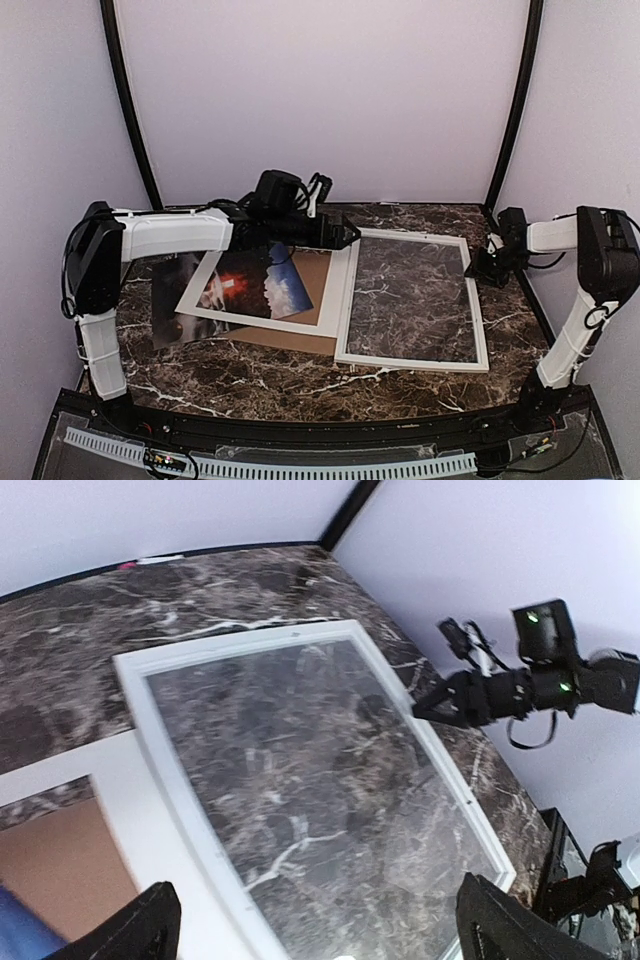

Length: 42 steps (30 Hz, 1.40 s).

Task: Put the photo into the frame
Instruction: Adjust the photo frame at the center of the board.

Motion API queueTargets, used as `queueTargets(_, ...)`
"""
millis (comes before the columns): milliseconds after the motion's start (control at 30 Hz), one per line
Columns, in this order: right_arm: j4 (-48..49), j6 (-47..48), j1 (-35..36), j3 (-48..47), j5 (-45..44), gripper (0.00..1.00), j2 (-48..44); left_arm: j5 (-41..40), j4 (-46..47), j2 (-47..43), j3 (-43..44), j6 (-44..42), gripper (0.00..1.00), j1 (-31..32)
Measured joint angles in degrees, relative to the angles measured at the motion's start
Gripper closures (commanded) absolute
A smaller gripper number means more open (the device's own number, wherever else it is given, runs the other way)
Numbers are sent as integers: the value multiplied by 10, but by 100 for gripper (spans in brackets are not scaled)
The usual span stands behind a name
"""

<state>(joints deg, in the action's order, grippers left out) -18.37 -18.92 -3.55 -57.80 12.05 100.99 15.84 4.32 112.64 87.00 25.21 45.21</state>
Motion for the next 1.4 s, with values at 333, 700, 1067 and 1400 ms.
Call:
queueTargets(333,6,5,0,64,12,70,-42,-74,-89,-124,-135,-29,1,-118)
queueTargets(700,4,31,1,65,-3,87,-43,-125,-145,-194,-197,-56,1,-172)
queueTargets(1067,-26,66,2,49,-62,90,-44,-155,-183,-205,-200,-78,1,-206)
queueTargets(1400,-59,113,3,-21,-77,91,4,-163,-198,-205,-205,-83,1,-222)
